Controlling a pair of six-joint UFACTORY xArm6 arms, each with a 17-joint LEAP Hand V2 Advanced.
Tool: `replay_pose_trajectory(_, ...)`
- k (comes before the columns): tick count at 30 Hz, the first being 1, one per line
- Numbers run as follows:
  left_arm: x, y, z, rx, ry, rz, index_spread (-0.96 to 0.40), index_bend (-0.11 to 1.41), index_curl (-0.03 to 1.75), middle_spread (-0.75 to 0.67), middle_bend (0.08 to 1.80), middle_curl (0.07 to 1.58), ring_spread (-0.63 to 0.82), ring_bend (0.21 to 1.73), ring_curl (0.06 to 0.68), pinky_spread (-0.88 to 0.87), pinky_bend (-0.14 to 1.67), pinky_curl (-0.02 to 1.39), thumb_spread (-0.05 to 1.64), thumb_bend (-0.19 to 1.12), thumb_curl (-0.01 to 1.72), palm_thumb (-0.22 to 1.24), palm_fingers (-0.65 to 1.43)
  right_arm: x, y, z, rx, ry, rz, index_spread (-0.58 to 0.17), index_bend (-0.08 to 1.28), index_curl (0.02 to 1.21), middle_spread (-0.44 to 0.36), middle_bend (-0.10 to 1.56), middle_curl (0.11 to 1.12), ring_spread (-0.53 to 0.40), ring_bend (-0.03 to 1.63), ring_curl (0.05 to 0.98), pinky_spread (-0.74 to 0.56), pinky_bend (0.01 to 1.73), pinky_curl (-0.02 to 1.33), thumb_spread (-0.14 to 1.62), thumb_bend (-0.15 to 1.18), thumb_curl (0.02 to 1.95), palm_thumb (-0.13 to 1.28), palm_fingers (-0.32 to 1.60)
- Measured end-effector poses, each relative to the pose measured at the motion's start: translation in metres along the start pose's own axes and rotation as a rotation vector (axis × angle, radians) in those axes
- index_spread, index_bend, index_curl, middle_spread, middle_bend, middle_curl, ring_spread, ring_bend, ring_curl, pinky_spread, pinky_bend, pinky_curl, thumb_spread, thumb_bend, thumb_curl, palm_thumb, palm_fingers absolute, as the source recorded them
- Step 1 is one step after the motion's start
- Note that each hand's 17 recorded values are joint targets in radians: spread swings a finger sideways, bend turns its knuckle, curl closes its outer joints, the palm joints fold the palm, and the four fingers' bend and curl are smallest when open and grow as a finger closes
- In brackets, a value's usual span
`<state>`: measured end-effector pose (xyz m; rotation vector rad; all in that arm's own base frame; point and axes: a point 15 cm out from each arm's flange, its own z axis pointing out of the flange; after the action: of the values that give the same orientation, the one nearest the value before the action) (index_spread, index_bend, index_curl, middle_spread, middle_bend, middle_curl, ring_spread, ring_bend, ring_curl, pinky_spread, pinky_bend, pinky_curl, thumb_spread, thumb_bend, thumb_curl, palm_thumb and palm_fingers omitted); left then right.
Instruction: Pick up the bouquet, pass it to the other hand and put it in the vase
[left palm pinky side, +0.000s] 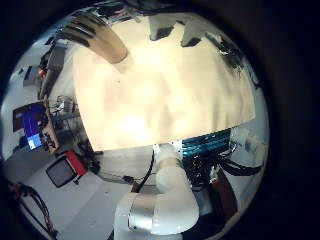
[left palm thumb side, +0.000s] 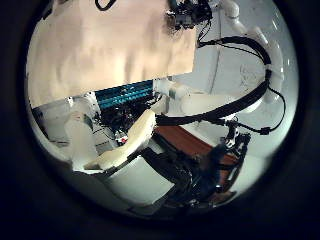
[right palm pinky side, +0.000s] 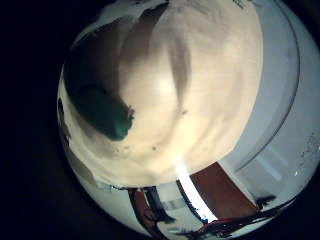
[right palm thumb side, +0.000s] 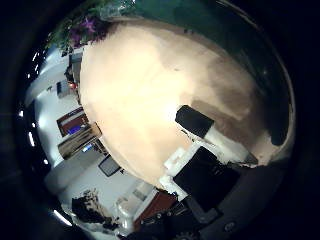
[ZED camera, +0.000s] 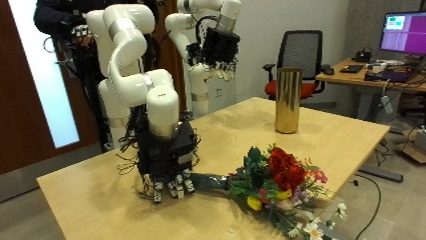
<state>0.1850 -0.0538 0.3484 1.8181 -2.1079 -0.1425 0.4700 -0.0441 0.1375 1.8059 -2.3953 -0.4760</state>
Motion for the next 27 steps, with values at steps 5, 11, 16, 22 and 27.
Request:
replay_pose_trajectory(5,0.000,0.002,0.000,0.000,0.001,-0.001,0.26,0.18,0.34,0.36,0.23,0.34,0.58,0.44,0.201,0.56,0.19,0.27,0.96,-0.03,0.30,0.44,0.17,0.000,0.003,0.001,-0.012,0.002,-0.002,-0.197,0.22,0.38,-0.020,0.59,0.40,-0.137,0.95,0.204,-0.03,0.66,0.01,0.99,-0.02,0.39,0.68,0.86)
replay_pose_trajectory(11,0.000,0.003,-0.001,0.002,0.001,0.001,0.26,0.17,0.34,0.36,0.22,0.34,0.58,0.44,0.201,0.56,0.19,0.27,0.96,-0.03,0.30,0.44,0.17,-0.005,0.010,-0.012,-0.040,0.004,-0.014,-0.324,0.33,0.48,-0.169,0.70,0.47,-0.264,1.01,0.278,-0.40,0.90,0.07,0.95,-0.02,0.42,0.75,1.27)
replay_pose_trajectory(16,0.000,0.004,-0.001,0.006,0.001,0.000,0.25,0.17,0.33,0.36,0.23,0.34,0.58,0.44,0.201,0.56,0.19,0.27,0.96,-0.03,0.30,0.44,0.17,-0.006,0.021,-0.026,-0.072,-0.005,-0.022,-0.363,0.70,0.67,-0.212,1.03,0.59,-0.256,1.20,0.406,-0.51,1.10,0.22,0.90,-0.02,0.47,0.84,1.41)
replay_pose_trajectory(22,0.000,0.004,-0.001,0.007,0.001,0.000,0.25,0.17,0.33,0.35,0.23,0.34,0.58,0.44,0.200,0.56,0.19,0.27,0.96,-0.03,0.30,0.44,0.17,0.001,0.022,-0.073,0.024,-0.043,-0.003,-0.350,0.89,0.81,-0.198,1.20,0.68,-0.224,1.35,0.497,-0.35,1.37,0.38,0.89,0.01,0.52,0.99,1.24)
replay_pose_trajectory(27,0.000,0.004,-0.002,0.012,0.001,0.000,0.25,0.17,0.33,0.35,0.23,0.34,0.58,0.45,0.201,0.56,0.19,0.27,0.96,-0.03,0.30,0.44,0.17,-0.017,0.034,-0.129,0.149,-0.152,-0.059,-0.330,0.97,0.89,-0.170,1.29,0.72,-0.211,1.41,0.546,-0.26,1.47,0.46,0.91,0.06,0.60,1.15,1.16)
